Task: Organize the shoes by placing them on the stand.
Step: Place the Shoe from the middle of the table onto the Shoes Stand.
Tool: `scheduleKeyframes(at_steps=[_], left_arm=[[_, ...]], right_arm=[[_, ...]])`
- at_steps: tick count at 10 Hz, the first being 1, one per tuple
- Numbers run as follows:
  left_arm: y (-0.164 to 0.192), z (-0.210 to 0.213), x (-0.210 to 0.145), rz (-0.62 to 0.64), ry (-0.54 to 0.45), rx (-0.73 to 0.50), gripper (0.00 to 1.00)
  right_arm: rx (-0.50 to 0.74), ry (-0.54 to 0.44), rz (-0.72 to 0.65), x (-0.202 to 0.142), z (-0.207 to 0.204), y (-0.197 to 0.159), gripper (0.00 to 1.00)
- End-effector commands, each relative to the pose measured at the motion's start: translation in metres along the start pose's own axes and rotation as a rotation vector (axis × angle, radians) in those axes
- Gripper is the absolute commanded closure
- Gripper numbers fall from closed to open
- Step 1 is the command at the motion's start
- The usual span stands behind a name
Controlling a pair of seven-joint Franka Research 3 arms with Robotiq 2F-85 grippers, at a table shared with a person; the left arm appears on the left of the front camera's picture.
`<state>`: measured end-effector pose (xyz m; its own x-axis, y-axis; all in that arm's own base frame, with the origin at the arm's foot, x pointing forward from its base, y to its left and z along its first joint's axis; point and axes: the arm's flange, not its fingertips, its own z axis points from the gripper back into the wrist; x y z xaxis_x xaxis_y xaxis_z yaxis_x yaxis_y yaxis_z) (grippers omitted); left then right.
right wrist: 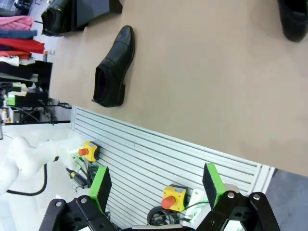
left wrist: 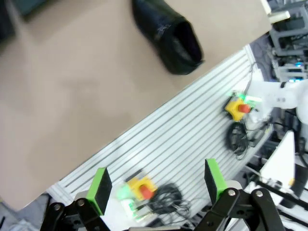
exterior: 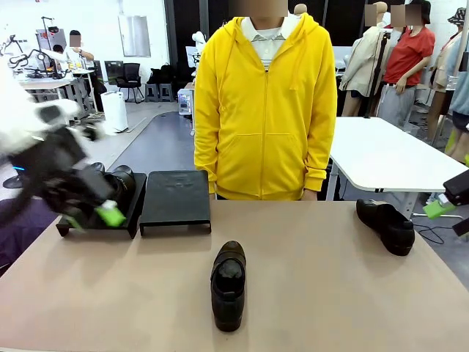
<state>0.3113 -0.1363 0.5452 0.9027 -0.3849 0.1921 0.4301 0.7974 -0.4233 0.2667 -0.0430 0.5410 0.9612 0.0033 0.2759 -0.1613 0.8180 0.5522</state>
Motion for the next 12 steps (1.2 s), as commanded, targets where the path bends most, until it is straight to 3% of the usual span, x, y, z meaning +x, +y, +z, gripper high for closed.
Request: scheduleKeyframes(at_steps=[1, 2, 3, 5, 7, 8, 9, 12], left_arm=[[-0.048, -0.093, 0.072, 0.022, 0.025, -0.054, 0.0], [-0.077, -0.15, 0.098, 0.019, 0.034, -0.062, 0.0], [-0.1, -0.192, 0.118, 0.036, 0.105, -0.03, 0.0], [-0.131, -0.241, 0.15, 0.085, 0.128, 0.086, 0.0], [-0.129, -0.238, 0.158, 0.16, 0.024, 0.209, 0.0], [-0.123, -0.228, 0.159, 0.174, 0.016, 0.212, 0.0], [-0.123, -0.258, 0.153, 0.108, 0.06, 0.125, 0.0], [-0.123, -0.258, 0.153, 0.108, 0.06, 0.125, 0.0]], right_arm=[[-0.01, 0.004, 0.023, -0.002, 0.003, -0.002, 0.0], [-0.01, 0.004, 0.023, -0.002, 0.003, -0.002, 0.0], [-0.01, 0.004, 0.023, -0.002, 0.003, -0.002, 0.0], [-0.01, 0.004, 0.023, -0.002, 0.003, -0.002, 0.0], [-0.01, 0.004, 0.023, -0.002, 0.003, -0.002, 0.0], [-0.01, 0.004, 0.023, -0.002, 0.003, -0.002, 0.0], [-0.01, 0.004, 0.023, -0.002, 0.003, -0.002, 0.0], [-0.01, 0.004, 0.023, -0.002, 0.003, -0.002, 0.0]])
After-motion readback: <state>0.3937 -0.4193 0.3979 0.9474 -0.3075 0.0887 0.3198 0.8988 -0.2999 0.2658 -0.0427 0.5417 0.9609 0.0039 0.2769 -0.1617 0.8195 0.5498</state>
